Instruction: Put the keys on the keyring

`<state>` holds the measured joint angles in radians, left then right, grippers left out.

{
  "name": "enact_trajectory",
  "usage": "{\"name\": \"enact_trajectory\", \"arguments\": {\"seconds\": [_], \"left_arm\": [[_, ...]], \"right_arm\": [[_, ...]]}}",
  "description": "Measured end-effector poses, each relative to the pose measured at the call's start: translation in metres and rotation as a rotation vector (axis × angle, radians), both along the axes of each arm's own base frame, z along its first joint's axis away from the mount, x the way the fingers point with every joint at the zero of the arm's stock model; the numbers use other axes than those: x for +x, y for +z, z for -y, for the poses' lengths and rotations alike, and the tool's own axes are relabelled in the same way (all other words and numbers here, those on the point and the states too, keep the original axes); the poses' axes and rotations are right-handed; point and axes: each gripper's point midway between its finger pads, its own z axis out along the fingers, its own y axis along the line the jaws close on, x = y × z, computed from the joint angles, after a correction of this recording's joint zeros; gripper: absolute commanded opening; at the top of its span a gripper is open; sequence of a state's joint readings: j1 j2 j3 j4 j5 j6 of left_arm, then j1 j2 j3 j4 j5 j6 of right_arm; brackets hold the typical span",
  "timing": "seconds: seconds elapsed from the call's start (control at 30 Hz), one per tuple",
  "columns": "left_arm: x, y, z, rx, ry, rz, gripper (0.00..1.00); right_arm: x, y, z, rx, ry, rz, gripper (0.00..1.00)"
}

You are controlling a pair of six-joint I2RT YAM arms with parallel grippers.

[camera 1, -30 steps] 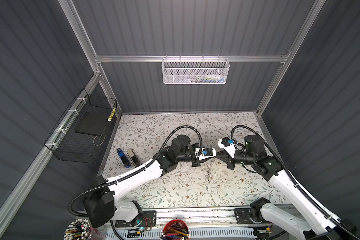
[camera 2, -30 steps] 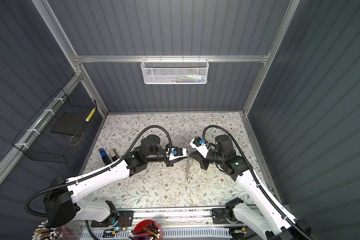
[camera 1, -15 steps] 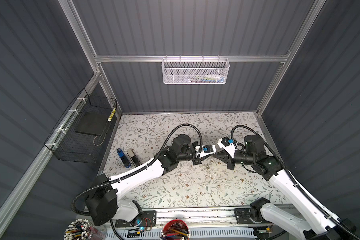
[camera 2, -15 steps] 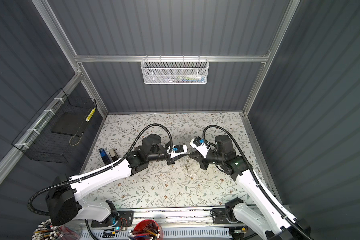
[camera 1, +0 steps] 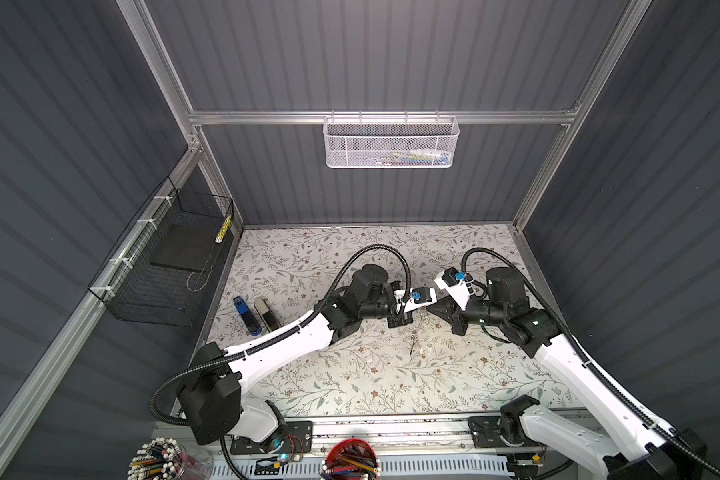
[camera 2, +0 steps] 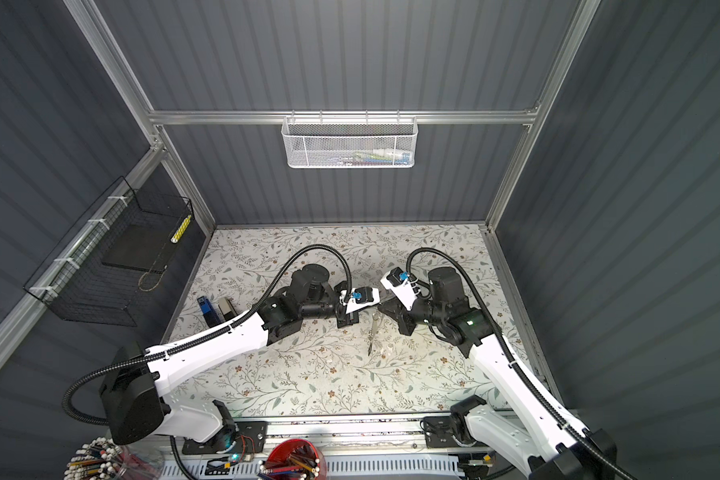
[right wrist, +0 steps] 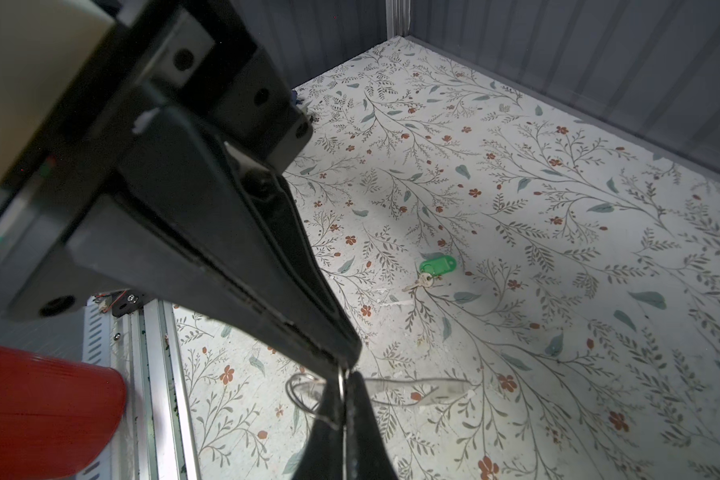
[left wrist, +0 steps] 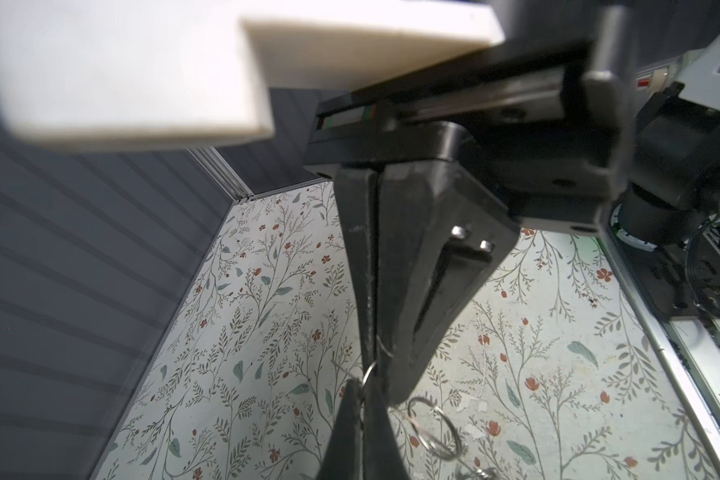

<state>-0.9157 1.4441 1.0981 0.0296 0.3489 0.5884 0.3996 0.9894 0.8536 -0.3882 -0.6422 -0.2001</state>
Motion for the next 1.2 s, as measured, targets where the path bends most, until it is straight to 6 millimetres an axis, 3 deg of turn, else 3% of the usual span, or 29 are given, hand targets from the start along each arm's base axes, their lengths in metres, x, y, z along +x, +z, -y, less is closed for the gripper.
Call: {"name": "enact_trajectory", "arguments": {"seconds": [0.1, 0.2, 0.37, 0.57, 0.87, 1.03, 1.2], "left_arm": [[0.003, 0.000, -0.001, 0.006, 0.016, 0.015, 0.23], [0.006, 0.004, -0.001, -0.008, 0.029, 0.033, 0.33], [-0.005, -0.007, -0.006, 0.007, 0.036, 0.013, 0.43], [0.002, -0.016, -0.016, 0.005, 0.097, -0.027, 0.46], [0.040, -0.016, -0.042, -0.074, 0.230, -0.156, 0.48], [0.060, -0.015, -0.058, -0.122, 0.301, -0.270, 0.51], [0.079, -0.032, -0.062, -0.106, 0.358, -0.407, 0.50]], "right_arm": [[0.003, -0.001, 0.000, 0.015, -0.020, -0.047, 0.00], [0.008, -0.001, 0.003, 0.027, -0.049, -0.066, 0.00], [0.017, 0.007, 0.004, 0.055, -0.079, -0.052, 0.00], [0.018, 0.009, 0.005, 0.062, -0.086, -0.053, 0.00], [0.017, 0.013, 0.005, 0.065, -0.065, 0.005, 0.00], [-0.002, 0.006, 0.008, 0.059, 0.003, 0.150, 0.00], [-0.024, -0.003, 0.012, 0.043, 0.086, 0.337, 0.00]]}}
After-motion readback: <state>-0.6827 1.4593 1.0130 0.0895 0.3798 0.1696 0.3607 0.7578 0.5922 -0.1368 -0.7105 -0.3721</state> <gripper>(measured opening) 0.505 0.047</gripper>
